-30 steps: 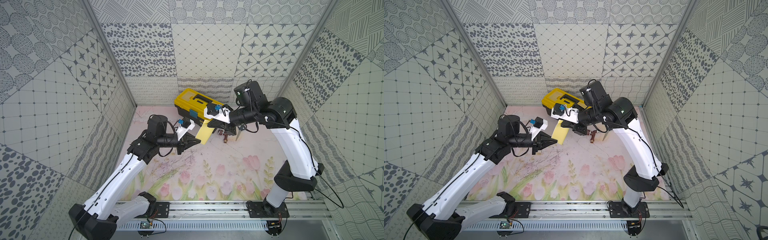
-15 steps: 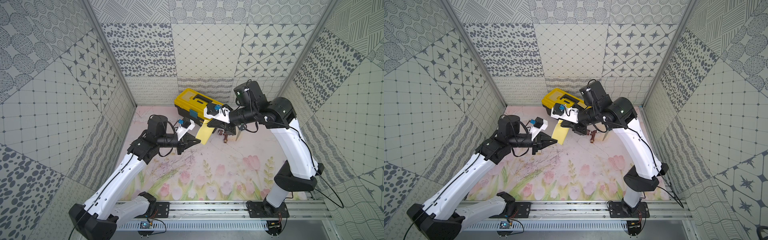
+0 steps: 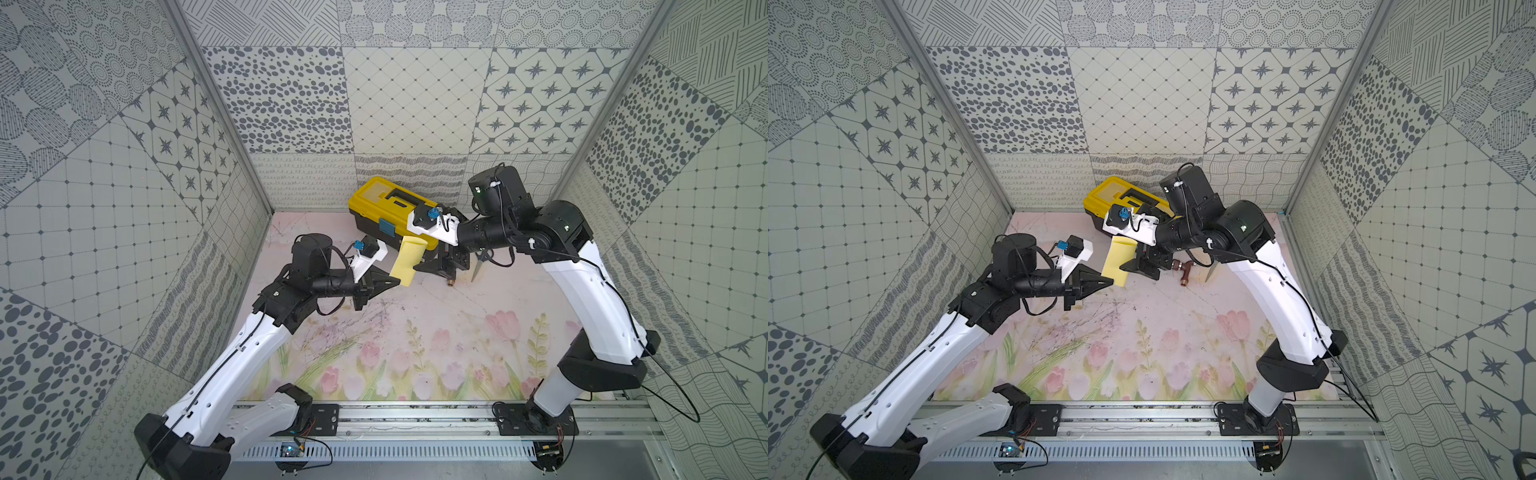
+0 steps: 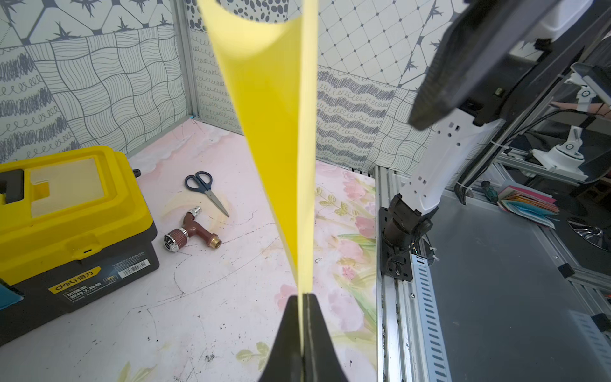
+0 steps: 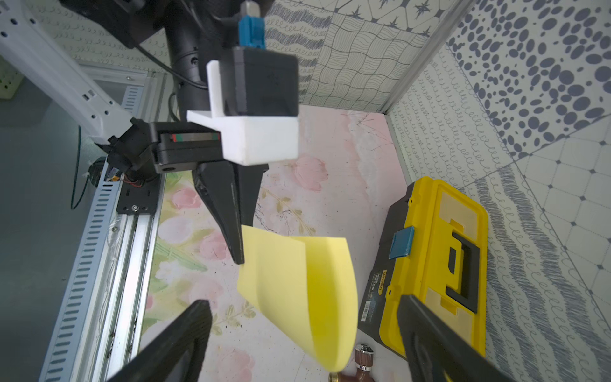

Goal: Fold the square paper along the opposite sides
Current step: Smooth out the paper.

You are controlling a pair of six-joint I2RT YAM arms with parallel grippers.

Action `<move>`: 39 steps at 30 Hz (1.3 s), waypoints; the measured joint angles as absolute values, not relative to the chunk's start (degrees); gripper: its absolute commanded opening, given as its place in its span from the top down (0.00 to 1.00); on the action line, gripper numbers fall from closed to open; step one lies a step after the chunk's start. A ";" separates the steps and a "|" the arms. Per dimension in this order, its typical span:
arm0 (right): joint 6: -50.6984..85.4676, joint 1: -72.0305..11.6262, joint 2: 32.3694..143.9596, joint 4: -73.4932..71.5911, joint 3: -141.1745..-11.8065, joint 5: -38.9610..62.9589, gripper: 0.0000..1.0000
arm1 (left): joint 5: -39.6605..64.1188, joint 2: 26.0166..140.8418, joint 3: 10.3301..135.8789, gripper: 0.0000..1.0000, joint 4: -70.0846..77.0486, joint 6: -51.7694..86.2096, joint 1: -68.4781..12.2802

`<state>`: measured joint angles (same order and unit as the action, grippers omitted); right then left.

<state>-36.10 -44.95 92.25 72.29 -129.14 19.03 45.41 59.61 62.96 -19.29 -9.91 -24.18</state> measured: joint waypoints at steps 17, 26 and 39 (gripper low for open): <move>-9.34 -39.77 72.03 29.63 -92.97 32.91 0.03 | 36.88 52.62 57.74 1.00 4.71 1.63 -24.18; -6.04 -39.16 75.20 26.22 -90.19 42.63 0.11 | 38.63 52.01 59.13 1.00 13.67 7.35 -24.18; -3.05 -38.94 76.38 21.85 -91.11 47.16 0.41 | 40.99 52.05 59.11 1.00 17.32 10.94 -24.25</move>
<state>-3.05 -38.94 76.38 21.85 -91.11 47.16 40.99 52.05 59.11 17.32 10.94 -24.25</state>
